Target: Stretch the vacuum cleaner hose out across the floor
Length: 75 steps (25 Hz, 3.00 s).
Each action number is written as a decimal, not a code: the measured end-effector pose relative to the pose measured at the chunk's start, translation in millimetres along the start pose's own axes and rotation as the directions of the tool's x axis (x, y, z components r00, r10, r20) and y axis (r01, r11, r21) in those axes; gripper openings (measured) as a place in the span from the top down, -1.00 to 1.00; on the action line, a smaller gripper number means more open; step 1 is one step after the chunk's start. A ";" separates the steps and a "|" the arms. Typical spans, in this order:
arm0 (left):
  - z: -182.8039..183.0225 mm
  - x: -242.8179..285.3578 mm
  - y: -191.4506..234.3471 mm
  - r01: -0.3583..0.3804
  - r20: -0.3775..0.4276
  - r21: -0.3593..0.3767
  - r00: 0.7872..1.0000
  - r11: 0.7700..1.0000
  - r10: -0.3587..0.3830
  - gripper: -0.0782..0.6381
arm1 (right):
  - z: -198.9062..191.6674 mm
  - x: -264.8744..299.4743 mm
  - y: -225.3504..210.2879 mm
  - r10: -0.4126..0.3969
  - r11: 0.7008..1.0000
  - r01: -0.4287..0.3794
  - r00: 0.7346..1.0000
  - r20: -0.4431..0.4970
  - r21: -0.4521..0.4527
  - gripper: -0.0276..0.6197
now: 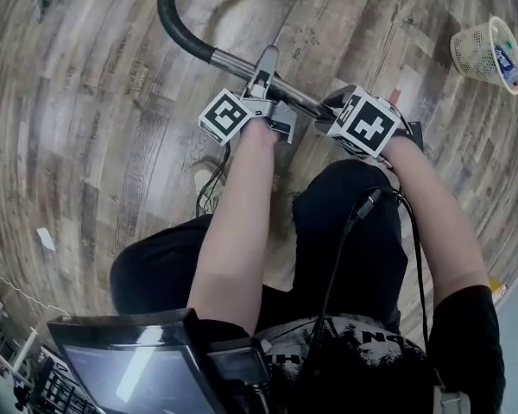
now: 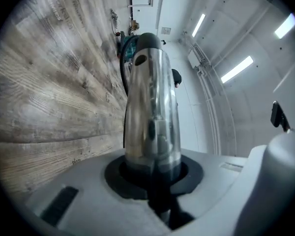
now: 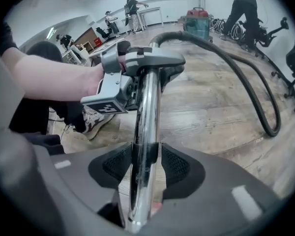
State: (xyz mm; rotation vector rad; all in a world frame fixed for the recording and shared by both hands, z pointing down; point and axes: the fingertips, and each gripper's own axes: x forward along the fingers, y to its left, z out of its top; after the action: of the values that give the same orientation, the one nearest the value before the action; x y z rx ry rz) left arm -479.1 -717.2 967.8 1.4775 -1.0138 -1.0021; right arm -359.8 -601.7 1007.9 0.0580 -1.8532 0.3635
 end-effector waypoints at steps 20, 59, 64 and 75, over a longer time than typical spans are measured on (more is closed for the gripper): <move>-3.3 15.1 -44.6 0.064 -0.027 0.045 0.998 0.997 -0.063 0.62 | -8.2 31.4 0.4 -0.068 0.998 0.068 0.997 0.020 0.019 0.74; 61.1 26.2 -541.7 0.231 -0.279 0.170 0.944 0.958 -0.178 0.65 | 160.1 -397.8 169.3 0.143 0.985 -0.157 0.972 0.185 0.064 0.71; 69.0 23.6 -641.7 0.324 -0.391 0.175 0.889 0.930 -0.237 0.61 | 193.2 -479.2 195.1 0.136 0.987 -0.150 0.969 0.208 0.054 0.70; 58.9 39.6 -731.7 0.362 -0.455 0.224 0.860 0.905 -0.231 0.61 | 203.9 -559.1 174.3 -0.273 0.959 0.251 0.944 0.185 0.133 0.70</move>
State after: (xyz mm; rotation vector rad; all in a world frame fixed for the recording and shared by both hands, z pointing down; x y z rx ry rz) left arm -459.2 -693.6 233.4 2.0521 -0.6487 -0.7049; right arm -412.5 -572.6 390.6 0.4264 -1.9932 0.2780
